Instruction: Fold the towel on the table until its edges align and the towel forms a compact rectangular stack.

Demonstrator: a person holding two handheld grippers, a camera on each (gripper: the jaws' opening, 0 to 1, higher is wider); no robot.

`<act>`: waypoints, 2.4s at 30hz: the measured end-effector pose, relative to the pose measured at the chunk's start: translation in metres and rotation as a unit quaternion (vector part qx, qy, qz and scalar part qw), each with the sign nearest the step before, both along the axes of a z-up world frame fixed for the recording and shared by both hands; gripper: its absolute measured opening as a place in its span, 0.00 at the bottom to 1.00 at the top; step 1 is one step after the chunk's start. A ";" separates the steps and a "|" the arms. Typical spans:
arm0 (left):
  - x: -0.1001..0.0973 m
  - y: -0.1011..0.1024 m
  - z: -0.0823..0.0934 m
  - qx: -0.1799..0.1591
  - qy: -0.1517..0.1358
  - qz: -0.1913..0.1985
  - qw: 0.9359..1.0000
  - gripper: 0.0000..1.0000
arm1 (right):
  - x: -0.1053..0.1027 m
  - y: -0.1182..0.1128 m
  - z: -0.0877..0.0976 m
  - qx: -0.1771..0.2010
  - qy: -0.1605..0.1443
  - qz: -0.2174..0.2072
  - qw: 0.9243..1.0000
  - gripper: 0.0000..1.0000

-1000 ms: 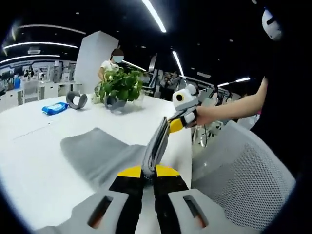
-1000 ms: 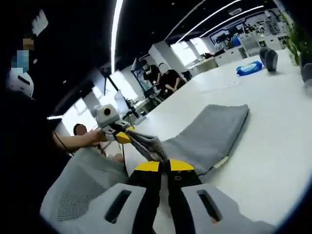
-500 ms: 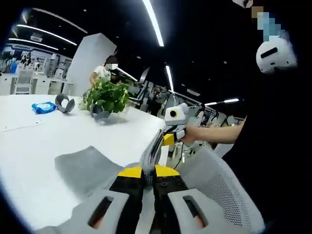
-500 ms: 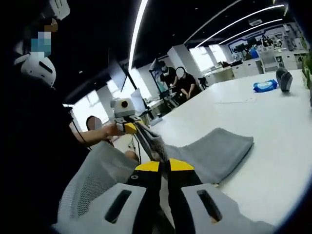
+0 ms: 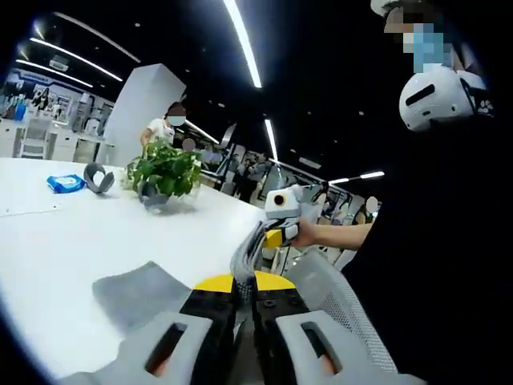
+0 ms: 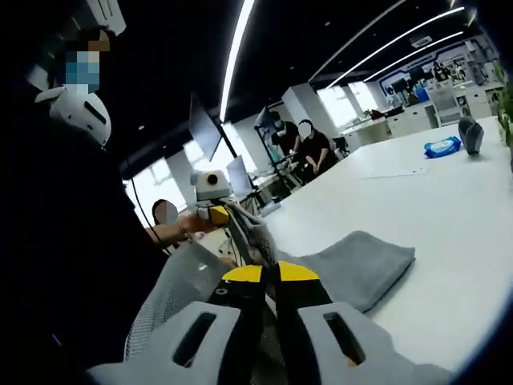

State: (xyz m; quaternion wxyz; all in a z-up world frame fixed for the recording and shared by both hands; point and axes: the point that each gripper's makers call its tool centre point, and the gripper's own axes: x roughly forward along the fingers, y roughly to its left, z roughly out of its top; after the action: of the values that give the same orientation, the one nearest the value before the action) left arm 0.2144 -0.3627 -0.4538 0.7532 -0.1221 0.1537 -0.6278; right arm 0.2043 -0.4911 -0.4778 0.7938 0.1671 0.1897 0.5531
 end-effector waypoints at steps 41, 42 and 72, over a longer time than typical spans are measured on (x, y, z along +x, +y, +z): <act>0.087 -0.012 -0.058 0.020 0.192 -0.011 0.981 0.06 | 0.078 -0.020 -0.051 0.029 0.232 -0.020 0.972 0.01; 0.090 -0.013 -0.060 0.020 0.196 -0.010 0.980 0.06 | 0.082 -0.020 -0.054 0.029 0.237 -0.021 0.971 0.01; 0.162 0.000 -0.174 0.257 0.031 0.116 0.959 0.08 | 0.146 -0.014 -0.153 -0.184 0.119 -0.104 0.970 0.03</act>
State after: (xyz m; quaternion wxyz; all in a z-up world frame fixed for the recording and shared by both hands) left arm 0.3766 -0.3631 -0.6279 0.8217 0.0397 0.3177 -0.4714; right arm 0.3501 -0.5047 -0.6313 0.8358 0.1013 0.3628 0.3994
